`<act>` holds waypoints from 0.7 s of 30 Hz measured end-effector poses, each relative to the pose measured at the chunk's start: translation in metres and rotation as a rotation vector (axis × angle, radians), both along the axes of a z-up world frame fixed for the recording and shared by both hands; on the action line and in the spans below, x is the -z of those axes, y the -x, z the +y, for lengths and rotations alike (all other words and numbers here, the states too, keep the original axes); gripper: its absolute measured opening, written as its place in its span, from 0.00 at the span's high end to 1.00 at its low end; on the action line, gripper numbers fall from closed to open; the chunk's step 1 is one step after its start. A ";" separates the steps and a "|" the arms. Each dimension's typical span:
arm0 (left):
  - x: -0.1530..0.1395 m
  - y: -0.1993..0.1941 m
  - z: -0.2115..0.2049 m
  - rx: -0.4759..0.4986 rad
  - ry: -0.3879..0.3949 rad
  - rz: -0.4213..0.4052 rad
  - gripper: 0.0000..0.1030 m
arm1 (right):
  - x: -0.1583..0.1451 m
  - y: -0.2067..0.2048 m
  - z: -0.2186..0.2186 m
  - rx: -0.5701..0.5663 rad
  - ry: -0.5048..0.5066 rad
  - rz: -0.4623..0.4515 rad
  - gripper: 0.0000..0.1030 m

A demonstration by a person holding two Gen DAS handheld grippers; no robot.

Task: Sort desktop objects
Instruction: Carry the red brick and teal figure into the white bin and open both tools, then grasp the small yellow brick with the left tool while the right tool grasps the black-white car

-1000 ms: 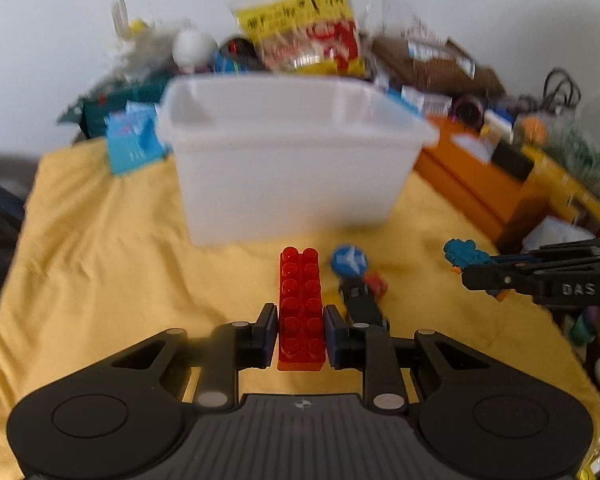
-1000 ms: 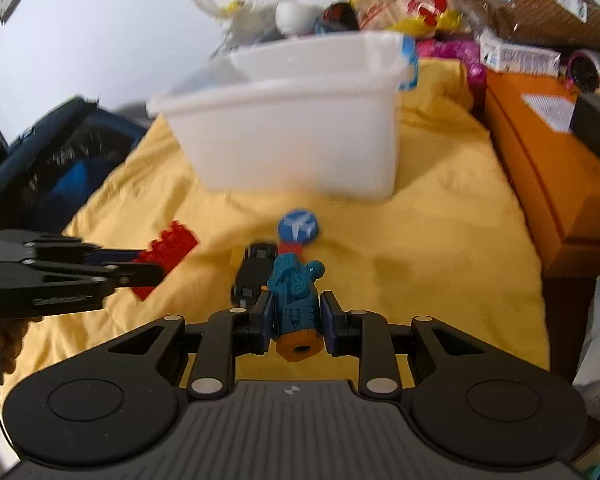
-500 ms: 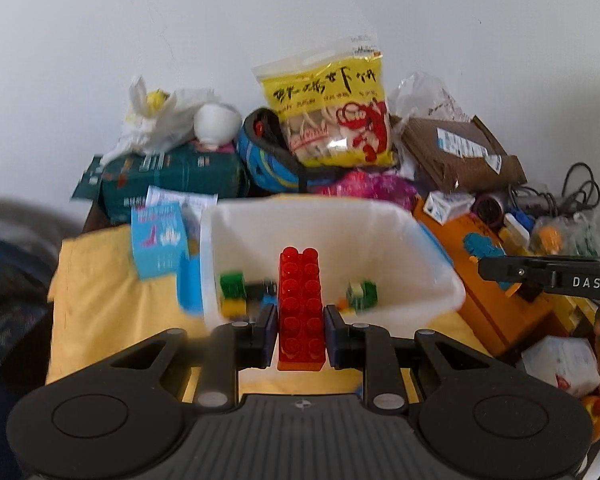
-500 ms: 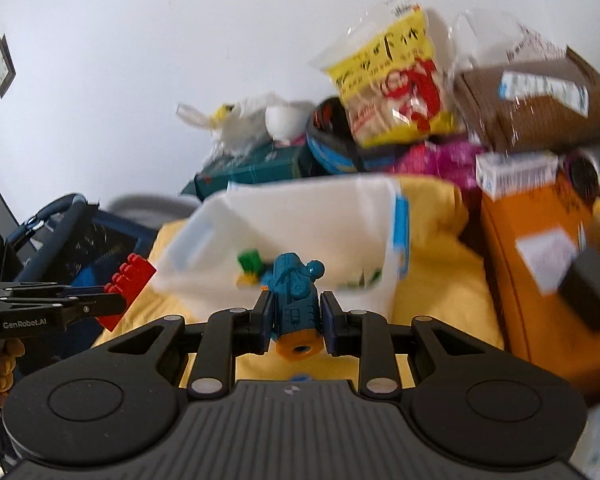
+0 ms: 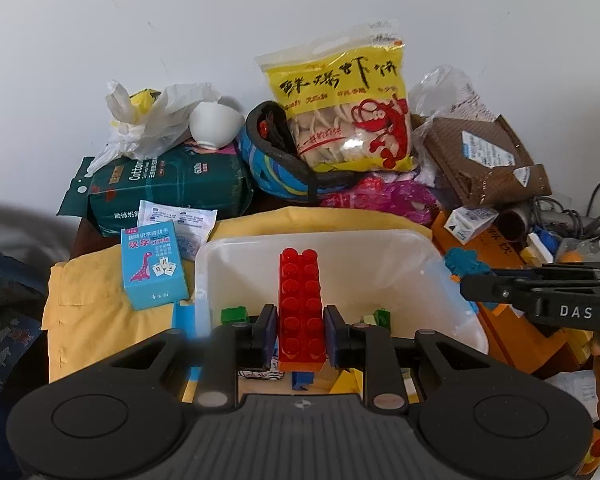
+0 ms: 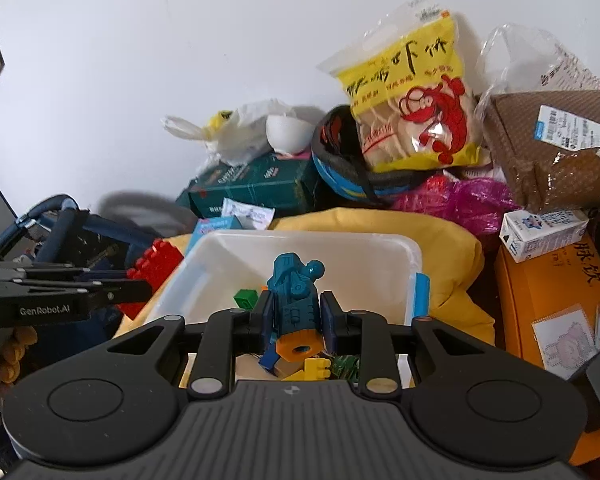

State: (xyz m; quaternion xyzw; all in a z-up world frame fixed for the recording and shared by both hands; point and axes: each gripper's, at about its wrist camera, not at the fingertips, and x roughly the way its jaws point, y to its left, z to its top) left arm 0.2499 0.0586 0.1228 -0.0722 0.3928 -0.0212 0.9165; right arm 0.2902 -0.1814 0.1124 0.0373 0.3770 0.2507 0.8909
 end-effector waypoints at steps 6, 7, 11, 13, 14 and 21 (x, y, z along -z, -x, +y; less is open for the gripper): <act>0.000 -0.013 0.000 -0.028 -0.051 0.024 0.46 | 0.007 -0.022 0.008 0.021 0.052 0.033 0.60; 0.000 -0.011 0.000 -0.026 -0.054 0.013 0.46 | 0.008 -0.026 0.008 0.031 0.056 0.030 0.54; 0.006 0.012 0.002 -0.016 -0.074 -0.022 0.46 | 0.011 -0.019 0.004 0.037 0.052 0.010 0.51; 0.013 0.033 0.003 -0.021 -0.081 -0.051 0.46 | 0.013 -0.006 0.003 0.021 0.043 0.002 0.50; 0.018 0.045 0.004 -0.026 -0.075 -0.066 0.46 | 0.015 0.005 0.003 0.006 0.035 -0.007 0.50; 0.085 0.136 -0.001 -0.056 -0.070 -0.085 0.45 | 0.088 0.097 0.013 -0.073 0.093 0.034 0.51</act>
